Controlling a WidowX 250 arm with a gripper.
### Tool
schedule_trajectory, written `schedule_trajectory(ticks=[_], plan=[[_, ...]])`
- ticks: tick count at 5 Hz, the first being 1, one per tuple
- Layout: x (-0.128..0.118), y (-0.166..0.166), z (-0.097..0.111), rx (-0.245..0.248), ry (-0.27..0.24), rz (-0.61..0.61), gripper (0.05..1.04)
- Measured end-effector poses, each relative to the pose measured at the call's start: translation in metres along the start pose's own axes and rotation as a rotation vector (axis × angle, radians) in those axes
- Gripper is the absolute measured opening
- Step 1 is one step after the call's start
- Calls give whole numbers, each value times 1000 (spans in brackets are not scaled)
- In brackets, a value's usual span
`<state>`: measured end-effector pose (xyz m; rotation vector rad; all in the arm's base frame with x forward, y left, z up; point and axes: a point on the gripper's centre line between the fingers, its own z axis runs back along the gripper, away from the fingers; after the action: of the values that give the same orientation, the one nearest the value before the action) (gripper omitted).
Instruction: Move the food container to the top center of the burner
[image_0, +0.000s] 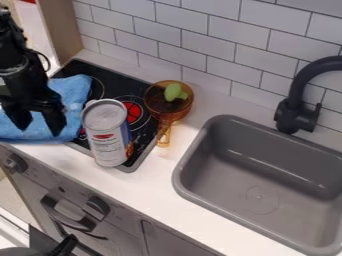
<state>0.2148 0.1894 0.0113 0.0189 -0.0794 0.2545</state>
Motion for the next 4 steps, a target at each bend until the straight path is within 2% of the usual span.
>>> schedule_trajectory(ticks=[1, 2, 3, 4], plan=[[-14, -15, 1, 37, 13, -23, 997], [-26, -32, 0, 44, 32, -67, 997], [-29, -55, -7, 39, 39, -76, 997], [-26, -76, -12, -16, -14, -34, 997]])
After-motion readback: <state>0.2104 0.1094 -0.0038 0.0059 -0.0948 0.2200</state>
